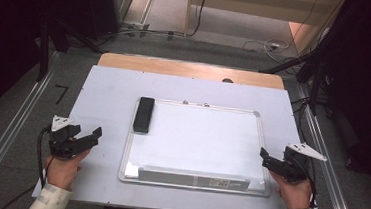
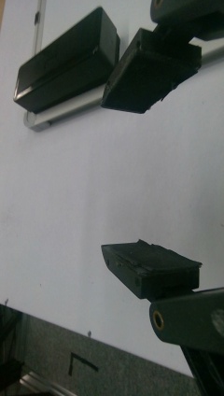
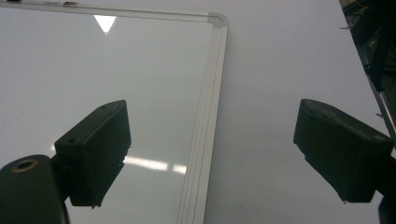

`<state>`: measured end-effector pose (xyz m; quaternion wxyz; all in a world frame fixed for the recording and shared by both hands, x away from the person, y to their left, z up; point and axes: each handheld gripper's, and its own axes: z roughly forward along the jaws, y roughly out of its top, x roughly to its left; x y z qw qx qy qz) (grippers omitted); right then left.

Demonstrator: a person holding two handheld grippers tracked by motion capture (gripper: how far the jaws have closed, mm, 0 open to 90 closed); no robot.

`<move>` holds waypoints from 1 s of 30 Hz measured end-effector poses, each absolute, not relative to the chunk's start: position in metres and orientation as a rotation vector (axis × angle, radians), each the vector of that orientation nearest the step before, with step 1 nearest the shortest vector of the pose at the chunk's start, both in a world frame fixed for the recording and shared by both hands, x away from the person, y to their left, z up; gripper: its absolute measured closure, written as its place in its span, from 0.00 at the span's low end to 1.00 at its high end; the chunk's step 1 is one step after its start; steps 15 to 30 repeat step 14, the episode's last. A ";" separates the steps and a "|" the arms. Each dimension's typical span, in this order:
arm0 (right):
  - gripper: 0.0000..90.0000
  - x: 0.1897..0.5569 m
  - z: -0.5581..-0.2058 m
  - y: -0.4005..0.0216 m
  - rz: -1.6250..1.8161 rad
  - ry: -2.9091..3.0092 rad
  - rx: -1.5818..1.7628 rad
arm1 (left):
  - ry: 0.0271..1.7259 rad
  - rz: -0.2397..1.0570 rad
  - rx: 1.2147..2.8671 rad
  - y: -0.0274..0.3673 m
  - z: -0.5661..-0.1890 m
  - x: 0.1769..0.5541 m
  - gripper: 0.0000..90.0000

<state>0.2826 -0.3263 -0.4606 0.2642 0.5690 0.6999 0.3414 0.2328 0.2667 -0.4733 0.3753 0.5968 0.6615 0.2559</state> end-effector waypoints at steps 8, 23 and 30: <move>0.11 0.281 -0.460 -0.334 0.919 1.871 1.553 | 1.721 0.663 1.505 0.274 -0.477 0.231 0.28; 0.11 0.280 -0.460 -0.337 0.920 1.860 1.561 | 1.762 0.649 1.543 0.273 -0.492 0.238 0.28; 0.11 0.280 -0.460 -0.337 0.920 1.860 1.561 | 1.762 0.649 1.543 0.273 -0.492 0.238 0.28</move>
